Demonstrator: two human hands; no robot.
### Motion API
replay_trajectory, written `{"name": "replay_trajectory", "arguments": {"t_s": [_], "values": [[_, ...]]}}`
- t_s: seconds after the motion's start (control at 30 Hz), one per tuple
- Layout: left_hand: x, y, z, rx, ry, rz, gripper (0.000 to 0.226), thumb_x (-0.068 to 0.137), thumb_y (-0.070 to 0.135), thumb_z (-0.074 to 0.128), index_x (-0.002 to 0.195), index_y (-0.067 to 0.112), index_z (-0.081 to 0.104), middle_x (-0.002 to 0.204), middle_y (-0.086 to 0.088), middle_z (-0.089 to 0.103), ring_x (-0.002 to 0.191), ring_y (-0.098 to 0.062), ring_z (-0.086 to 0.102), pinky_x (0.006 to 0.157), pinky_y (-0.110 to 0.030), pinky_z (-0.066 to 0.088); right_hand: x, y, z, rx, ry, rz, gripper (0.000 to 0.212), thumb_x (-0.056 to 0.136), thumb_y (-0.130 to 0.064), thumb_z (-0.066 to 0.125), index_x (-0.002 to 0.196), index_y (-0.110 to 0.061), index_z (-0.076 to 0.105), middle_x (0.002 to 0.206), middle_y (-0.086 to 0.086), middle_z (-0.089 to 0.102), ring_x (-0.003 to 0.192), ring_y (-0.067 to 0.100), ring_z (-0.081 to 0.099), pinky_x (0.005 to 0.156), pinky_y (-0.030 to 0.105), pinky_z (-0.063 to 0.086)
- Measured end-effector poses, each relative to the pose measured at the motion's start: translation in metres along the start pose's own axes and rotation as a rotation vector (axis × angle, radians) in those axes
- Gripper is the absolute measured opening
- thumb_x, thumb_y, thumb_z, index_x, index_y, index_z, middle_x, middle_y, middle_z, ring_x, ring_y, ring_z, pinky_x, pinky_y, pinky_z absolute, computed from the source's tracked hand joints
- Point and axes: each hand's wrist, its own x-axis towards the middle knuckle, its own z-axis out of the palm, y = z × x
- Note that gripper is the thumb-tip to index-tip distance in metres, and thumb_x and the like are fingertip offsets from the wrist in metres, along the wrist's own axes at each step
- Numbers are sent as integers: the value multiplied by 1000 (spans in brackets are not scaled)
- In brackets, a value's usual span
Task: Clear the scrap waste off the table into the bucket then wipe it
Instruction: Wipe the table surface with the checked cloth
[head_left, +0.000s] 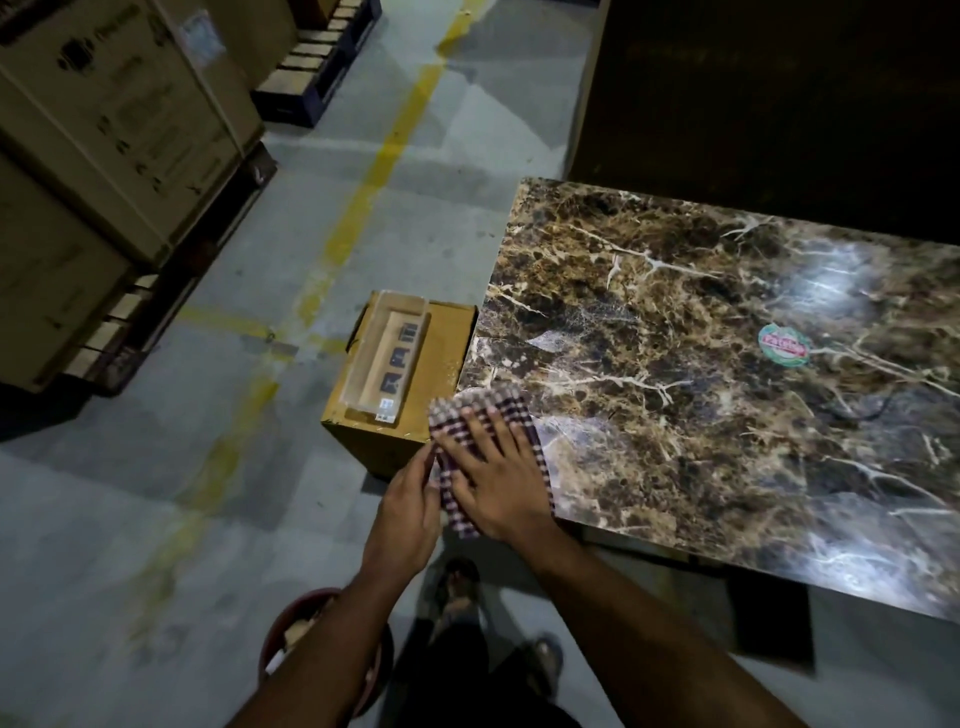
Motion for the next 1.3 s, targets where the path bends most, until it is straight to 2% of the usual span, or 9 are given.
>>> {"name": "replay_trajectory", "arguments": {"t_s": [0.2, 0.33, 0.4, 0.5, 0.63, 0.83, 1.07, 1.17, 1.3], "values": [[6, -4, 4, 24, 22, 15, 42, 106, 19, 43, 148, 20, 43, 141, -2, 54, 127, -17, 51, 105, -33, 43, -8, 29, -7, 58, 51, 350, 61, 100, -55, 18, 159, -46, 5, 170, 3, -2, 155, 31, -13, 122, 47, -10], [24, 1, 14, 109, -12, 76, 40, 100, 5, 44, 138, 12, 52, 138, -8, 51, 128, -23, 46, 110, -44, 41, 3, -7, -3, 74, 24, 164, 62, 99, -52, 22, 159, -43, 10, 171, 5, -1, 156, 32, -11, 125, 53, 3], [35, 5, 16, 160, 1, 104, 40, 94, -2, 48, 132, 9, 56, 135, -9, 52, 127, -26, 46, 109, -47, 42, -20, 1, -1, 59, 19, 137, 62, 99, -50, 27, 159, -46, 9, 171, 2, -4, 156, 28, -13, 126, 49, 0], [53, 14, 18, 289, -8, 165, 49, 84, -8, 57, 131, 9, 58, 137, -11, 51, 130, -30, 45, 110, -46, 42, -47, 48, -7, 63, 34, 322, 62, 99, -55, 20, 156, -52, -3, 169, -2, -12, 154, 26, -19, 126, 49, -4], [79, 20, 24, 460, -92, 271, 59, 77, -4, 66, 134, 10, 57, 143, -13, 51, 135, -32, 45, 111, -47, 41, -15, 82, -17, 45, 116, 515, 62, 99, -54, 22, 158, -47, 5, 171, 3, 2, 156, 30, -9, 125, 52, 5], [116, 45, 44, 480, -150, 347, 49, 105, 23, 42, 153, 18, 37, 162, -5, 32, 150, -24, 26, 122, -41, 22, -26, 59, -8, 47, 88, 363, 63, 98, -49, 30, 158, -48, 11, 170, -1, 0, 157, 26, -7, 126, 47, 4], [143, 61, 63, 561, -109, 318, 57, 102, 38, 24, 155, 19, 31, 164, -3, 28, 151, -23, 25, 122, -42, 19, 26, 130, -31, 47, 214, 608, 59, 99, -52, 29, 158, -45, 21, 169, 4, 14, 156, 32, 3, 124, 52, 11], [165, 68, 73, 597, -117, 314, 60, 102, 38, 19, 159, 19, 22, 168, -1, 16, 154, -21, 15, 125, -42, 13, 79, 126, -41, 55, 163, 462, 60, 99, -50, 28, 158, -44, 19, 170, 5, 10, 156, 32, 1, 125, 51, 6], [198, 81, 80, 586, -120, 263, 58, 104, 39, 20, 159, 20, 21, 168, -1, 15, 155, -20, 12, 124, -40, 12, 54, 132, -44, 53, 123, 331, 61, 99, -47, 30, 158, -47, 14, 171, -2, 2, 157, 26, -5, 126, 47, 3]]}}
